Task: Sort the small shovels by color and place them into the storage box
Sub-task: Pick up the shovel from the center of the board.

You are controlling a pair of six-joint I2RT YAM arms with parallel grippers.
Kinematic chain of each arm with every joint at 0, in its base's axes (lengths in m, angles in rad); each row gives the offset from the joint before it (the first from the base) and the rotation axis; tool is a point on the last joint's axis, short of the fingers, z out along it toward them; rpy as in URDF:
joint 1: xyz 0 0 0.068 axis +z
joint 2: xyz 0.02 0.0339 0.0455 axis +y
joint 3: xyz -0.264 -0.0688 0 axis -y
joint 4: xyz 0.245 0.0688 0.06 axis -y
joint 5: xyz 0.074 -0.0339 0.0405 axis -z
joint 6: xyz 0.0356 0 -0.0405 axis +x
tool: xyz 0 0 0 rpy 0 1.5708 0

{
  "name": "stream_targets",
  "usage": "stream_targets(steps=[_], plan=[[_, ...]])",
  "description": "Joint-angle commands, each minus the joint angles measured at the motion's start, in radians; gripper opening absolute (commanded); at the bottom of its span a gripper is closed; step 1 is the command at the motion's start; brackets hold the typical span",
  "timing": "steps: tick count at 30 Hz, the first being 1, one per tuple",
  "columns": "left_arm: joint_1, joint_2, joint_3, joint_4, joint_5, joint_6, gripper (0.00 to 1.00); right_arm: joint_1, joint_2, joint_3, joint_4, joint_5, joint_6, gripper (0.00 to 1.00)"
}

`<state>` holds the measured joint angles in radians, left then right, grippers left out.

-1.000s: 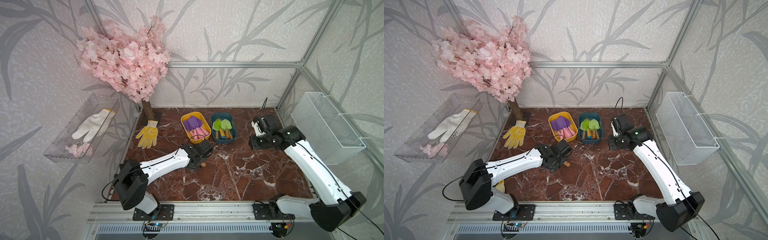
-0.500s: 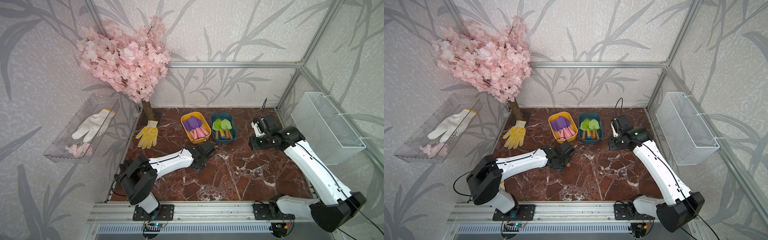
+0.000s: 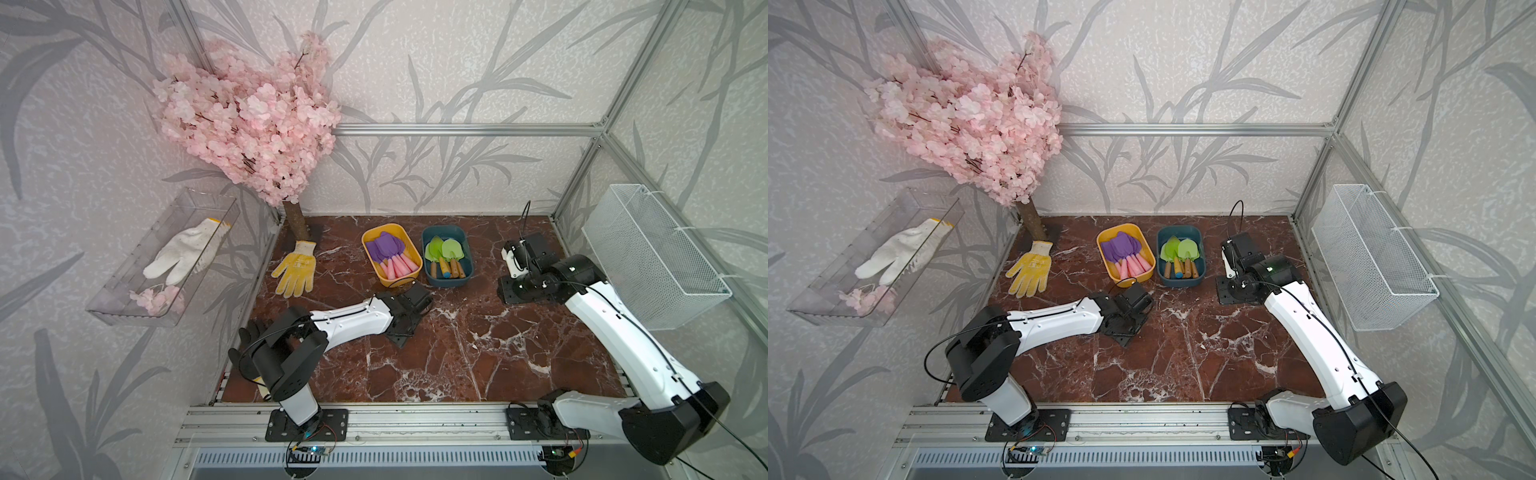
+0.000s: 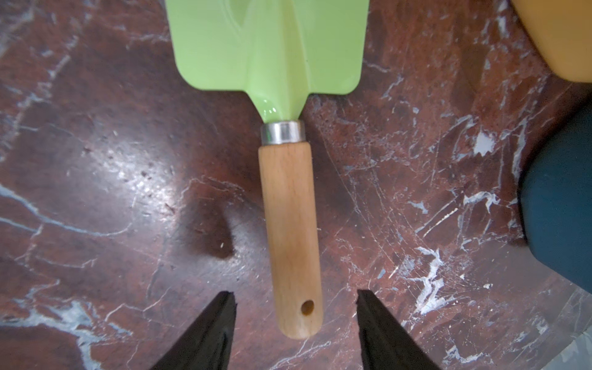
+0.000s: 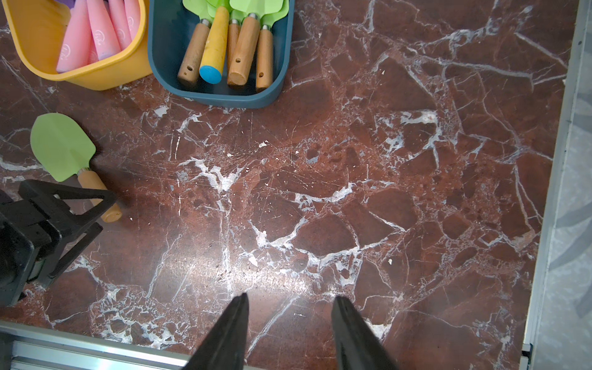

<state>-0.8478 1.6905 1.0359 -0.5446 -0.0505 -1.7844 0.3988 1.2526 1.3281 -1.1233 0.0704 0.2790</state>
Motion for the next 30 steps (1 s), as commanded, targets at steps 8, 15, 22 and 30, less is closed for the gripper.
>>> stream_targets(steps=[8,15,22,30], plan=[[0.019,0.024,-0.025,-0.006,0.007,-0.006,0.59,-0.005,-0.018,-0.009,0.010,0.005,-0.011,0.47],[0.033,0.018,-0.037,0.005,0.012,0.000,0.54,-0.005,-0.014,-0.013,0.012,-0.002,-0.011,0.47],[0.042,0.015,-0.045,0.009,0.012,0.004,0.50,-0.005,-0.012,-0.012,0.014,-0.003,-0.011,0.47],[0.044,0.015,-0.050,0.011,0.012,0.002,0.46,-0.005,-0.016,-0.016,0.018,-0.001,-0.009,0.47]])
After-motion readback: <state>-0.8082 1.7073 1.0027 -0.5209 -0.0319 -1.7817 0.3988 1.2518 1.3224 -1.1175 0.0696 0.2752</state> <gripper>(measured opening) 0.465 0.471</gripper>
